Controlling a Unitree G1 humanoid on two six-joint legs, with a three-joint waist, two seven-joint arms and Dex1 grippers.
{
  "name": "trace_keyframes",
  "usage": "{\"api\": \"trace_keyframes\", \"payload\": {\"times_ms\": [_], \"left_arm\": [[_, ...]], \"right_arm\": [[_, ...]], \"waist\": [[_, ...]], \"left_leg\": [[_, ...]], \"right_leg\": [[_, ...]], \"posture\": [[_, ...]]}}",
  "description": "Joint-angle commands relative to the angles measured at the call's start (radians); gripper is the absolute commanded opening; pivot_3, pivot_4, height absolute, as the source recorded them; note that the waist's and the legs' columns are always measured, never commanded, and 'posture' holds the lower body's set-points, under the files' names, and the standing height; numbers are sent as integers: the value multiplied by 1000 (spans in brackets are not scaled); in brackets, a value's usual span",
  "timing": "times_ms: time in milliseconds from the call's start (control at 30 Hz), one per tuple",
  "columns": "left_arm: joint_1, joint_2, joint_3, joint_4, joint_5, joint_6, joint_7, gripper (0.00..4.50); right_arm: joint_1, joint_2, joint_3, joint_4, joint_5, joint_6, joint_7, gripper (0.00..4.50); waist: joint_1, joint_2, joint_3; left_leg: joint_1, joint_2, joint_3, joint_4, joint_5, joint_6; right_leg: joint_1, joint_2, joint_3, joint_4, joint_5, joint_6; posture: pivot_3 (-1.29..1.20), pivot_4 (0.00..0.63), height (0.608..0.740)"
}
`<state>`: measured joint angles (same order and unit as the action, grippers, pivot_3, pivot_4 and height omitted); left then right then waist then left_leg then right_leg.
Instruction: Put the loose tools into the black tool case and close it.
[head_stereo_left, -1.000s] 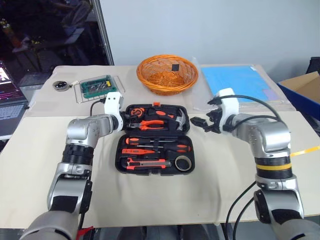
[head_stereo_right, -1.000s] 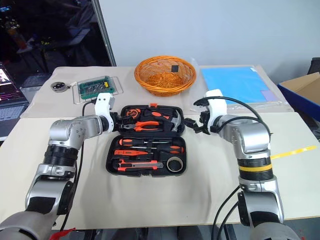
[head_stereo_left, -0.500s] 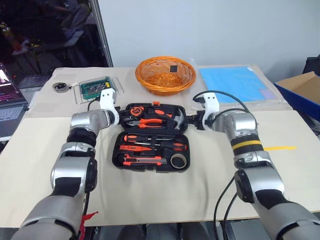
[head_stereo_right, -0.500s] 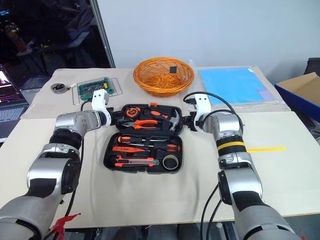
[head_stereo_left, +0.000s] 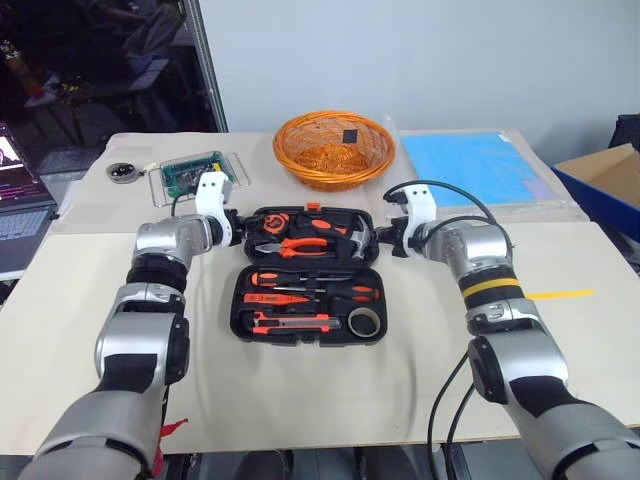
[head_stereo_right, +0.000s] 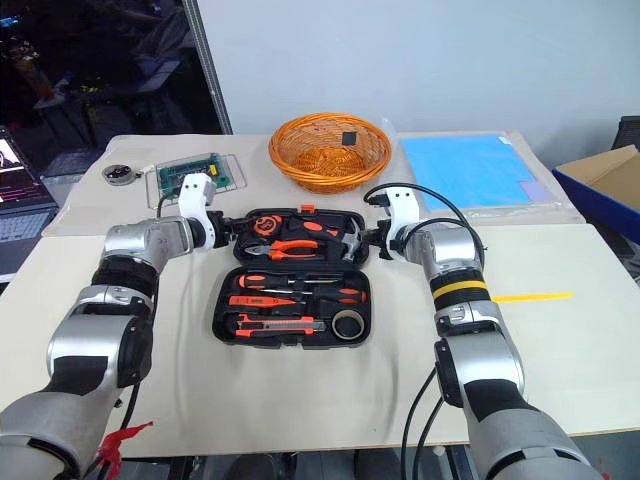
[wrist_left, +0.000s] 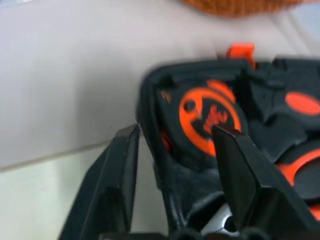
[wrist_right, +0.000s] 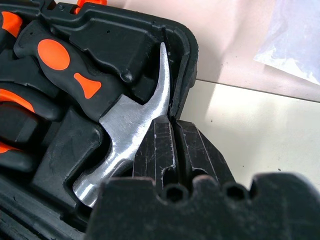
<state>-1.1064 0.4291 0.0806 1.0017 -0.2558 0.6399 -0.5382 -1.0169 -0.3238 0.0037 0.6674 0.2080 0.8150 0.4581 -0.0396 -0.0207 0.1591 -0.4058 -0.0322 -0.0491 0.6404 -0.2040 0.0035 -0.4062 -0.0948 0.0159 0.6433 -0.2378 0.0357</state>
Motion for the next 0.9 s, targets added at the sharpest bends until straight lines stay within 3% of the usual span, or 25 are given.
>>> {"api": "trace_keyframes", "payload": {"times_ms": [33, 67, 167, 233, 467, 667, 833, 900], "left_arm": [[-27, 8, 0, 24, 43, -8, 35, 1767], [-22, 5, 4, 26, 44, -6, 34, 1626], [-10, -1, 17, 13, 37, -1, 25, 450], [-2, -6, 23, -7, 28, 3, 6, 38], [25, -18, 68, -154, -42, 2, -109, 38], [117, -13, 61, -419, -76, -73, -228, 38], [284, 7, 16, -637, -33, -253, -302, 38], [377, 34, -31, -730, 23, -418, -344, 38]], "right_arm": [[10, -14, 2, -33, -21, 5, -4, 0], [14, -14, 1, -40, -20, 8, -5, 0], [24, -15, 0, -61, -17, 17, -9, 0], [30, -14, -4, -72, -14, 14, -11, 0], [74, -4, -30, -201, 10, -108, 17, 0], [225, -45, -46, -515, 34, -284, 80, 0], [439, -100, -27, -772, 3, -421, 110, 0], [524, -105, -37, -866, -3, -453, 92, 0]], "waist": [[0, 0, 0], [1, 0, 0], [1, 0, 0], [1, 0, 0], [1, 0, 0], [4, 0, 0], [-1, 0, 0], [-5, 0, 0]], "left_leg": [[0, 0, 0, 0, 0, 0], [0, 0, 0, 0, 0, 0], [0, 0, 0, 0, 0, 0], [0, 0, -1, 0, 0, 0], [-1, 0, -1, 0, 0, 0], [-12, -1, 0, 1, 1, -1], [-16, 0, 0, 1, 1, -2], [-16, 0, 1, 1, 1, -1]], "right_leg": [[0, 0, 0, 0, 0, 0], [0, 0, 0, 0, 0, 0], [0, -1, 0, 0, 0, 0], [0, 0, 0, 1, 0, 0], [0, -1, 0, 0, 0, 0], [-13, -1, 1, 2, 1, 1], [-18, -1, 1, 3, 1, 1], [-18, -1, 1, 2, 1, 1]], "posture": [[0, 150, 740], [0, 150, 740], [0, 150, 740], [0, 150, 740], [0, 150, 740], [0, 150, 740], [0, 150, 740], [0, 150, 740]]}}
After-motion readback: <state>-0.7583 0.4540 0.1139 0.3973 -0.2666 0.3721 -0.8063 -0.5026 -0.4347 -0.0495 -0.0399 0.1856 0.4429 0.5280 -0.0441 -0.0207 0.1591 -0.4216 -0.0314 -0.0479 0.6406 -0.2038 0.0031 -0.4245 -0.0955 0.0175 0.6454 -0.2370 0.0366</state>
